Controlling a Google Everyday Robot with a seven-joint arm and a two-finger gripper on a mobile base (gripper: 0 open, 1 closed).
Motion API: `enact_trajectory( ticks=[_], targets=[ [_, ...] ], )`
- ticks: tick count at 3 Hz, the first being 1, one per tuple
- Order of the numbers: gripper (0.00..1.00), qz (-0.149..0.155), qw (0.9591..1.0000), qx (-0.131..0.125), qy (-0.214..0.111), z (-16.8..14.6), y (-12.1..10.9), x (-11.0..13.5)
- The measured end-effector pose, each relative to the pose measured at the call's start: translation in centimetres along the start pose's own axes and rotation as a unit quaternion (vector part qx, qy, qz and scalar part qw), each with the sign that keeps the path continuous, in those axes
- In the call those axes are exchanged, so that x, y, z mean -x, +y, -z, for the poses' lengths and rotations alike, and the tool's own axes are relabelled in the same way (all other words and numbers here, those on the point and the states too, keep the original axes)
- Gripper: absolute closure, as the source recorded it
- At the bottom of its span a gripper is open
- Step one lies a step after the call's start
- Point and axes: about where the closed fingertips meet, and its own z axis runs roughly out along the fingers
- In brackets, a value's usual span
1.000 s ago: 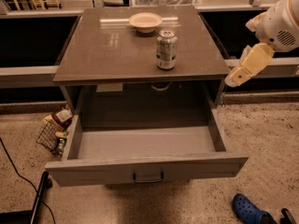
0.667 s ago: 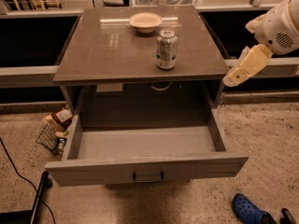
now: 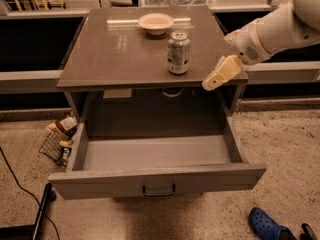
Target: Place 7up can into top drawer
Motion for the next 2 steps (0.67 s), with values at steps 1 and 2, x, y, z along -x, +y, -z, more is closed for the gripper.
enact_trajectory(
  ticks=[1,2],
  targets=[
    [0.00,-0.017,0.9994,0.002,-0.031,-3.8,-1.2,0.7],
    [0.00,-0.034,0.9973,-0.013,-0.063,-6.3,-2.7,1.8]
  ],
)
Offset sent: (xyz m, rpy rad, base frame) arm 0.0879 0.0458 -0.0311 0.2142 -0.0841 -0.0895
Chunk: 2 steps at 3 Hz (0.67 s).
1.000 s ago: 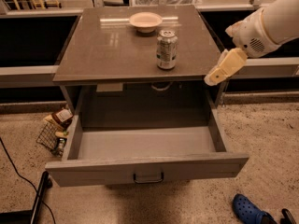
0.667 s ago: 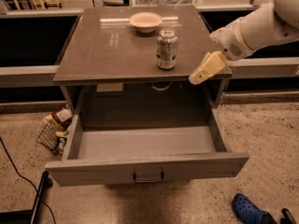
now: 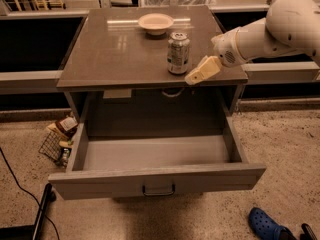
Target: Place 7up can into top drawer
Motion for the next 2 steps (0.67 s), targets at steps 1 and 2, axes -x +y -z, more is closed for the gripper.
enact_trajectory(
  ticks=[1,2],
  targets=[
    [0.00,-0.010,0.9994,-0.016,-0.029,-1.8,-1.7,1.1],
    [0.00,-0.010,0.9983,-0.023,-0.053,-3.1,-3.0,2.6]
  ],
)
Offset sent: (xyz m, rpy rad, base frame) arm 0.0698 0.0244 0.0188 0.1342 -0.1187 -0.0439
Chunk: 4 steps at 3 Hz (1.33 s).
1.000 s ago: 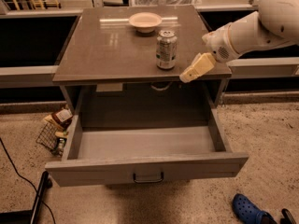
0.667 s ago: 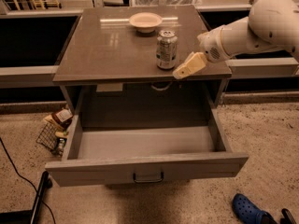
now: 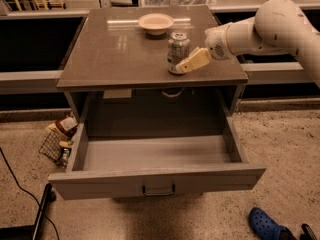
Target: Place 7up can into top drawer
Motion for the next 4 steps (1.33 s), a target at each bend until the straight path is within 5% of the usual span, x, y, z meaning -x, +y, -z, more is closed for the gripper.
enact_trajectory(
  ticks=[1,4],
  targets=[
    [0.00,0.003,0.9998,0.003,-0.019,-1.2,-0.6,1.1],
    [0.73,0.017,0.9966,0.021,-0.078,-0.6,1.5,3.7]
  ],
)
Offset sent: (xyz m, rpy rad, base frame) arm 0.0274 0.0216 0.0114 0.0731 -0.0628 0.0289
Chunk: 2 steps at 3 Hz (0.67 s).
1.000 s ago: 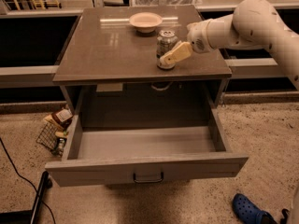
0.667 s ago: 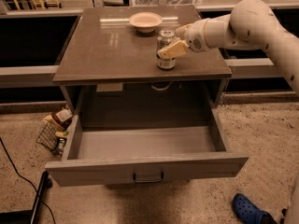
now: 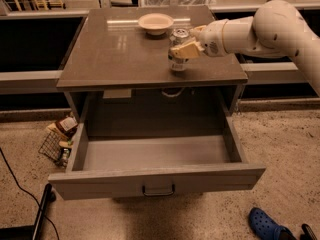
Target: Place 7up can into top drawer
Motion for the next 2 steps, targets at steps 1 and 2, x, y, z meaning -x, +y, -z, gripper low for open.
enact_trajectory(
  ticks=[1,2],
  targets=[
    [0.96,0.007,0.9988,0.036,-0.033,2.8,3.4,0.8],
    [1.00,0.003,0.9950,0.092,-0.040,4.9,7.3,0.1]
  ],
)
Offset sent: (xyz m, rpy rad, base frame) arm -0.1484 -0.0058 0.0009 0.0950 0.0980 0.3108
